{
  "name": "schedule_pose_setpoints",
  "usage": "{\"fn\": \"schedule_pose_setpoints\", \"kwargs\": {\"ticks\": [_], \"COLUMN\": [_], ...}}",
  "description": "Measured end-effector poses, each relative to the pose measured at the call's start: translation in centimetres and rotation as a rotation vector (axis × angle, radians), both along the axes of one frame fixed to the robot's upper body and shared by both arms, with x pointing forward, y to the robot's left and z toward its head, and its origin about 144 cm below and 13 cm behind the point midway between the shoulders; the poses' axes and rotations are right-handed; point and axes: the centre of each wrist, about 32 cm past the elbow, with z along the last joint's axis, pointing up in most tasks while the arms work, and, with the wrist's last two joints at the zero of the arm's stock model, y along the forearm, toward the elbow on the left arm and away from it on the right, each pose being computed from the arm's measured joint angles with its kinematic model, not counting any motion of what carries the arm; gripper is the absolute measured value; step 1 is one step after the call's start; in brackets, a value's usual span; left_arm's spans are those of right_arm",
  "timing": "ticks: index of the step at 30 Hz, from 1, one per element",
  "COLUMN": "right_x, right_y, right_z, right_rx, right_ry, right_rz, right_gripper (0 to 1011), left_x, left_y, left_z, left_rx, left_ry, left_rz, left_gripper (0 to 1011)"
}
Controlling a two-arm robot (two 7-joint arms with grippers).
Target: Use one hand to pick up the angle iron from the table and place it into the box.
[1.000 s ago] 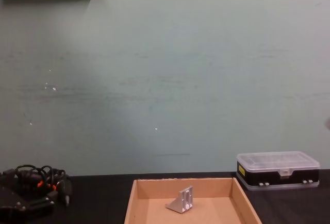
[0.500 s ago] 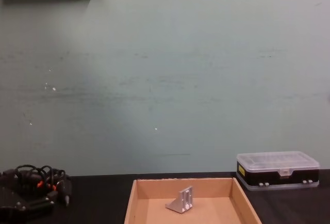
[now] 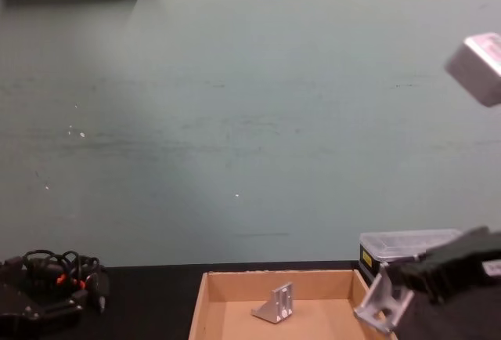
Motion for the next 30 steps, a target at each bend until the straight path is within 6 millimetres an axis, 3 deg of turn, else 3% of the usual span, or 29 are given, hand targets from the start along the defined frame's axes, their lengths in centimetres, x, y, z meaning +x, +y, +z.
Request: {"fn": "schedule_pose_setpoints", "kwargs": {"ticks": [5,16,30], "right_x": [2.4,7.3,10.3], "right_y": [0.9,2.6,4.0], "right_z": [-0.2,-2.7,-4.6], "right_rx": [-0.037,-0.071,-0.056], "right_ry": [-0.027,-0.019,0.018], "right_rz": [-0.012,-0.024,-0.024], "right_gripper": [53,53,53], "left_x": [0.0,0.0,0.0], "left_y": [0.0,0.0,0.0], "left_z": [0.0,0.0,0.0], "left_rx": [0.0,0.0,0.0], "left_ry": [0.0,0.0,0.0], "left_rz": [0.0,0.0,0.0], "left_gripper": [1011,1011,1011]}}
